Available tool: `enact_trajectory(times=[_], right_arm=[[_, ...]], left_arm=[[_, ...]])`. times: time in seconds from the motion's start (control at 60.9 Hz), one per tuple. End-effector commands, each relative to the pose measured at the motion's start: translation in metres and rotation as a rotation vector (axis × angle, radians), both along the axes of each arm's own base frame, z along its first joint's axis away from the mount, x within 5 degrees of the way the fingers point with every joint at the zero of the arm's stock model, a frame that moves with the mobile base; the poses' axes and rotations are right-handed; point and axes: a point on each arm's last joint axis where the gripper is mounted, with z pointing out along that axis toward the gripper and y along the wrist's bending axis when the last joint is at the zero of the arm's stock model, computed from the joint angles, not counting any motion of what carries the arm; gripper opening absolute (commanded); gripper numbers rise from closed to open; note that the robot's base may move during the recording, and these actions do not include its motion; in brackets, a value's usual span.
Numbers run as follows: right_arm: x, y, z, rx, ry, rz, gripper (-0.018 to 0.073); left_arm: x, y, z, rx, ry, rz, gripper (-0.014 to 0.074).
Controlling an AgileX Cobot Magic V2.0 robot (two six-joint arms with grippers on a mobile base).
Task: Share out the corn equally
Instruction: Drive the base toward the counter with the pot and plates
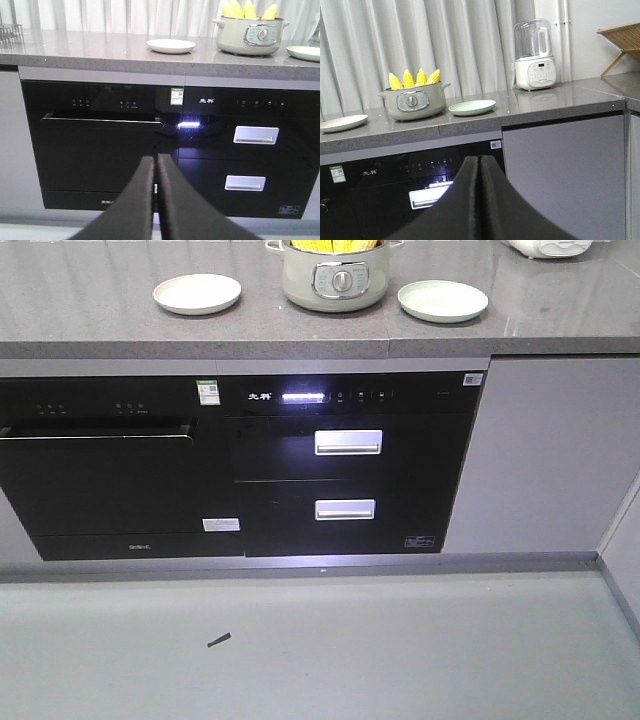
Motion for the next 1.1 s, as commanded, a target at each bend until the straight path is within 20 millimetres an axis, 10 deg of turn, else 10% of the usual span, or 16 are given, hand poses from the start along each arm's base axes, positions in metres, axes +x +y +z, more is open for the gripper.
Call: enact_trajectory(times=[0.0, 1.084], right_arm=[[-0.0005, 0.001, 0.001, -0.013, -0.062, 0.007, -0.0002], [-0.0005, 0.001, 0.001, -0.013, -0.062, 0.007, -0.0002]], left_arm=[[-0.0012, 0.0007, 0.0164, -0.003, -0.104, 0.008, -0.0006], [-0.0012, 0.0007, 0.0164, -0.003, -0.104, 0.008, -0.0006]])
